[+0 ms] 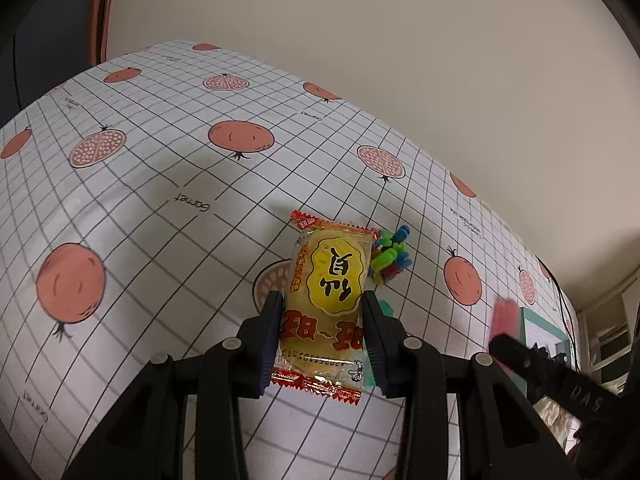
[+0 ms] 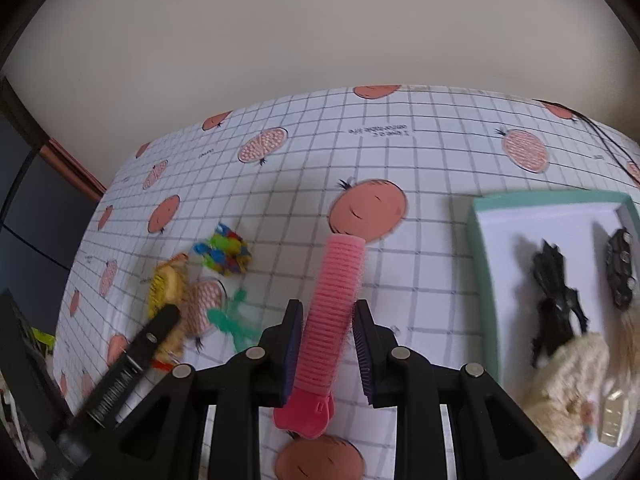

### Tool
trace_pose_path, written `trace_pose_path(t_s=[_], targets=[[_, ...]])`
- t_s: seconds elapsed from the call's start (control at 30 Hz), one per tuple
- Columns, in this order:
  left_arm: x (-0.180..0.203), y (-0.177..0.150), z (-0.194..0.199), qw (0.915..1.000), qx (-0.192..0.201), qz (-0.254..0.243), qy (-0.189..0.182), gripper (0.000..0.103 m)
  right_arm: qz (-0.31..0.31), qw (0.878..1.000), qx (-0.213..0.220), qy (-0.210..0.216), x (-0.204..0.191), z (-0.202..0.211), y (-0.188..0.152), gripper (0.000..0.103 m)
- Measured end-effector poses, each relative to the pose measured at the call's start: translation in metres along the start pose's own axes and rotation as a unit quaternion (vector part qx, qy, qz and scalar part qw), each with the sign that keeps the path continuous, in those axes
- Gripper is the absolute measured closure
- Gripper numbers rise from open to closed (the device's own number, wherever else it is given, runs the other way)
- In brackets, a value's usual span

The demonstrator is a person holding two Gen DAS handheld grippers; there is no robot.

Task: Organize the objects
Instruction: 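Carry the snack packet with the left gripper while the right gripper carries the comb over the tray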

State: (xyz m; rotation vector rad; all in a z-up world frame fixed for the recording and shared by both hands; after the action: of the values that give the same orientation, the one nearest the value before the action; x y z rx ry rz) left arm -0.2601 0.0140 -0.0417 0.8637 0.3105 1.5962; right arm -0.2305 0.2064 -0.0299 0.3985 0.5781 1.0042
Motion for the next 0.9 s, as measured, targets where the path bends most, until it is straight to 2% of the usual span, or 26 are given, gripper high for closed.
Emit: trace_pose_path(t_s=[0.4,0.6,0.9], targets=[[-0.003,-0.008,0.027,0.9999,0.0,0.015,0.001,0.062,-0.002,1.0,-0.002,0.008,0.035,0.034,-0.033,0.076],[-0.01,-0.02,0.034,0.9994,-0.01,0.009,0.031,0.063,-0.01,1.0,0.001,0.021,0.051,0.049,-0.042,0.076],[-0.006,-0.03,0.047,0.9984,-0.013,-0.008,0.054,0.062,-0.018,0.999,0.0,0.043,0.061,0.062,-0.049,0.076]])
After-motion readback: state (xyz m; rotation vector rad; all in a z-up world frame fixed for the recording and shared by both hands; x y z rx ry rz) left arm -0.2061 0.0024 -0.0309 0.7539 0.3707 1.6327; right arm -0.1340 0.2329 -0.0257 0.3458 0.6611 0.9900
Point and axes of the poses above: each gripper's, at about its wrist camera, not at the fingertips, and z roughly against the way its jaws point, x to its right, y to its top, the point moved 9 cm from there along -z, roughly the way its jaws point, and after that the axes turned 8 degrees about x, right-handed, at the moved point
